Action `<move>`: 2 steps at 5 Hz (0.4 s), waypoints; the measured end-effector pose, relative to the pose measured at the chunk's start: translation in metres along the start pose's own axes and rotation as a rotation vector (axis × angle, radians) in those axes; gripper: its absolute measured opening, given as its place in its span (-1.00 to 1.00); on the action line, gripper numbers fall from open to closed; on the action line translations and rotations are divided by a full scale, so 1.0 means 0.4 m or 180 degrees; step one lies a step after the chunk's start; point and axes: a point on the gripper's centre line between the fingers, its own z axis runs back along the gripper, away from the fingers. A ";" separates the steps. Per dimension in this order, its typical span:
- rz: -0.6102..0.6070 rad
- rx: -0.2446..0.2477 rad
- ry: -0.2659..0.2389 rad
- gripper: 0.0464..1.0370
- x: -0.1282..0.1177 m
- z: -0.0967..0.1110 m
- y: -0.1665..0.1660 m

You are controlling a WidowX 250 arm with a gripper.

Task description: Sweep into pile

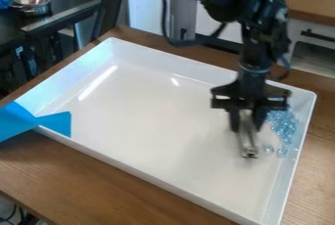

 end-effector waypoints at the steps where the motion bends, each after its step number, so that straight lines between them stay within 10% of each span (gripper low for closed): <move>1: 0.0136 0.0147 -0.0160 -0.34 0.017 0.051 0.086; 2: 0.0189 0.0113 -0.0255 -0.34 0.040 0.125 0.224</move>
